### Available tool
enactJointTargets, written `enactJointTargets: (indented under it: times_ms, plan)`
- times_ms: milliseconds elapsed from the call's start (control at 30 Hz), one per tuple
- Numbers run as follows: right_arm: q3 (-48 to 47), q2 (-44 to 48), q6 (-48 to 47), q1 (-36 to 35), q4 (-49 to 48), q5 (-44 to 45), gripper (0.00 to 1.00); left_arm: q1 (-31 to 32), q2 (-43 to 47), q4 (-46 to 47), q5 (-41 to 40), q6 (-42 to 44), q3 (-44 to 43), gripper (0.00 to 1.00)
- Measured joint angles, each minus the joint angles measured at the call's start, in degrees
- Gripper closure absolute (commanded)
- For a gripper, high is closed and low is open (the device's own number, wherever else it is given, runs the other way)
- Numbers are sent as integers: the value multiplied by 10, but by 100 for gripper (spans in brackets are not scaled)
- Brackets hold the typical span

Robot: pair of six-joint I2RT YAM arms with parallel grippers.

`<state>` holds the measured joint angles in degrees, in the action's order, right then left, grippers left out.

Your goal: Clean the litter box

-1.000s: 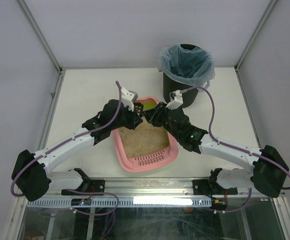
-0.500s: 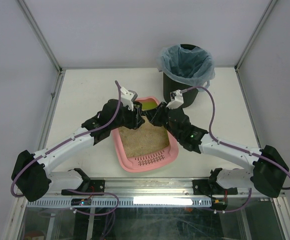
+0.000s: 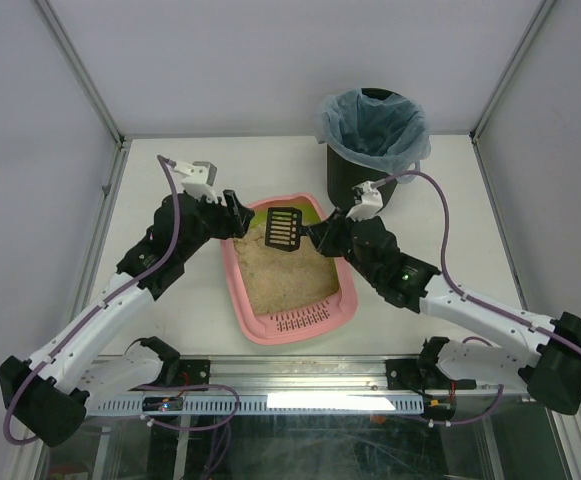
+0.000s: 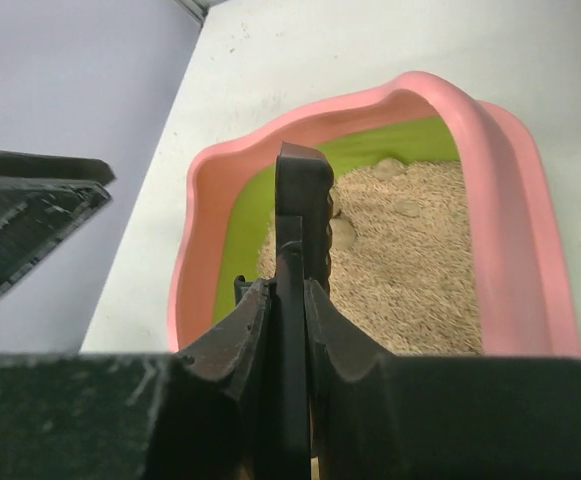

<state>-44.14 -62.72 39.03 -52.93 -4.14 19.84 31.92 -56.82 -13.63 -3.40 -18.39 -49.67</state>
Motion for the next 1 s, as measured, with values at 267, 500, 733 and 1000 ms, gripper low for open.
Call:
enactJointTargets:
  times_ms: [267, 500, 733, 1000]
  plan:
    - [-19, 40, -33, 14, 97, -40, 100, -1, 7, -111, -67, -50, -5, 39]
    - [-42, 47, -39, 17, 149, -66, 100, -1, -61, -205, -92, -52, -16, 49]
    - [-59, 40, -73, 21, 206, -70, 100, -1, -95, -214, -66, -27, -20, 61]
    - [-160, -12, -116, 31, 289, -48, 100, -2, -115, -199, -45, 17, -28, 62]
